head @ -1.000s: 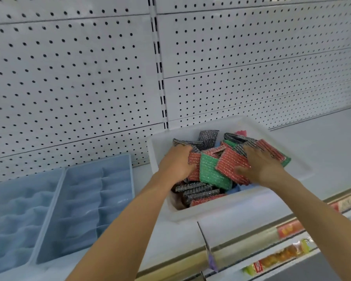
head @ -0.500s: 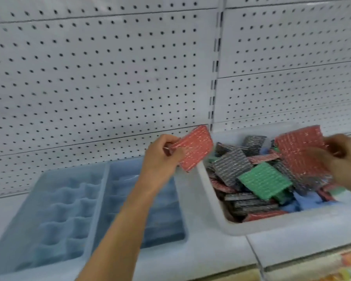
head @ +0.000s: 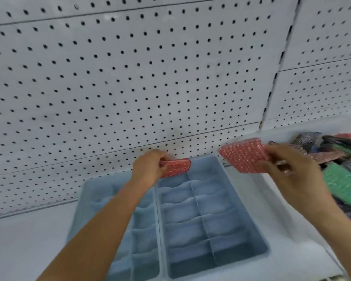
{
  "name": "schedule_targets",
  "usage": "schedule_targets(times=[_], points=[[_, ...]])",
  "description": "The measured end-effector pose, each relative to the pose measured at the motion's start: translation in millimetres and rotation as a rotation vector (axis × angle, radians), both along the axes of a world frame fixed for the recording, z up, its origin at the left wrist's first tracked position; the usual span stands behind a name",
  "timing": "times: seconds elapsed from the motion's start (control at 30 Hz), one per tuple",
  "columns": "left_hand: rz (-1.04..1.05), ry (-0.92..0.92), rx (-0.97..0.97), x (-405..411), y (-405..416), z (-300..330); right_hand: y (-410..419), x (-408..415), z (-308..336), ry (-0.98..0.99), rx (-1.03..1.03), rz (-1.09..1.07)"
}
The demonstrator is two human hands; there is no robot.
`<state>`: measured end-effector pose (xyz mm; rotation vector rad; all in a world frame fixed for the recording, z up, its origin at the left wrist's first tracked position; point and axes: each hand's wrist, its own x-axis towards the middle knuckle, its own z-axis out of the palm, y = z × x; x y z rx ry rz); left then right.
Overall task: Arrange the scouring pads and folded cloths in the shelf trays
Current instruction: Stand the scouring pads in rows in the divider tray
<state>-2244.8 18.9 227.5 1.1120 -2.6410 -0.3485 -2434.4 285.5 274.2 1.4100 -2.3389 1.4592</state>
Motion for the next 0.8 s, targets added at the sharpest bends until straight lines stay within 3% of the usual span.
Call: schedule_targets(times=[0.17,0.47,0.6,0.8], points=[[-0.016,-0.088,-0.096,2,-11,-15,-38,15,-17,0.024,0.028,0.131],[-0.03,-0.016,-0.159,-6,-16,-32,-112,23,-36,-0.149,0.216,0.148],[-0.081,0.0,-0.152,-1,-17,-34,-139,28,-55,-0.048,0.299,0.237],[-0.15,0.121,0.064,18,-29,-35,-163,37,-77,0.177,0.397,0.339]])
